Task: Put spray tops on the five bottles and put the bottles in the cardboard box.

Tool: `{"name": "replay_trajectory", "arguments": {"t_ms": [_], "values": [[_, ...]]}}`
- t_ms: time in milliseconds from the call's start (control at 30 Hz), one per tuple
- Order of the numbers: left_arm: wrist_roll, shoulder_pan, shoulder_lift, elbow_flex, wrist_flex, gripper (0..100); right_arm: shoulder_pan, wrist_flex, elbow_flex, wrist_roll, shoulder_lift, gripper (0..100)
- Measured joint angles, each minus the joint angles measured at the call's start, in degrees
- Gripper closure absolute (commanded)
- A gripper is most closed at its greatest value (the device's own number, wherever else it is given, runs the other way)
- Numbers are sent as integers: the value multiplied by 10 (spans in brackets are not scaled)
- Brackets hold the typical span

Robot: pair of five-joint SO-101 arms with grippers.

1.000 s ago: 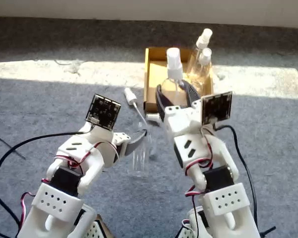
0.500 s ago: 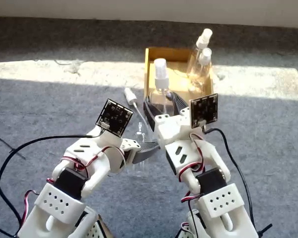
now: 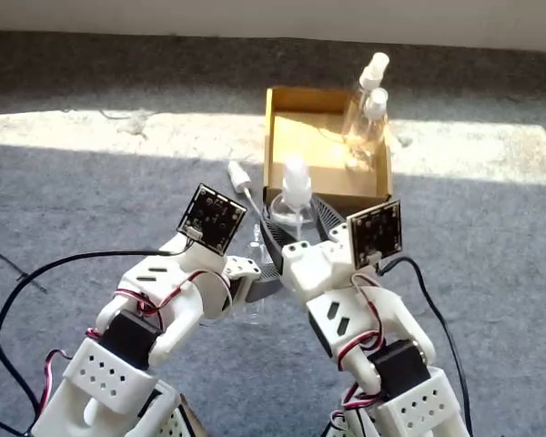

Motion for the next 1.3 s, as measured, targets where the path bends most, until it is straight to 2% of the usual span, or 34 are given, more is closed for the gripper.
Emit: {"name": "replay_trajectory", "arguments": {"t_ms": [367, 500, 600, 733, 967, 1100, 1300], "values": [[0, -10, 0, 0, 0, 635, 0, 13, 0, 5, -11, 995], [0, -11, 0, 0, 0, 635, 4, -18, 0, 66, -10, 995], [-1, -11, 0, 15, -2, 635, 34, -73, 0, 103, 11, 995], [-1, -14, 0, 25, -3, 635, 71, -162, -18, 124, 136, 995], [-1, -12, 0, 62, -29, 635, 78, -335, -185, 144, 456, 995], [-1, -11, 0, 91, -72, 635, 78, -368, -312, 144, 638, 995], [-1, -11, 0, 95, -84, 636, 103, -375, -493, 144, 861, 995]]}}
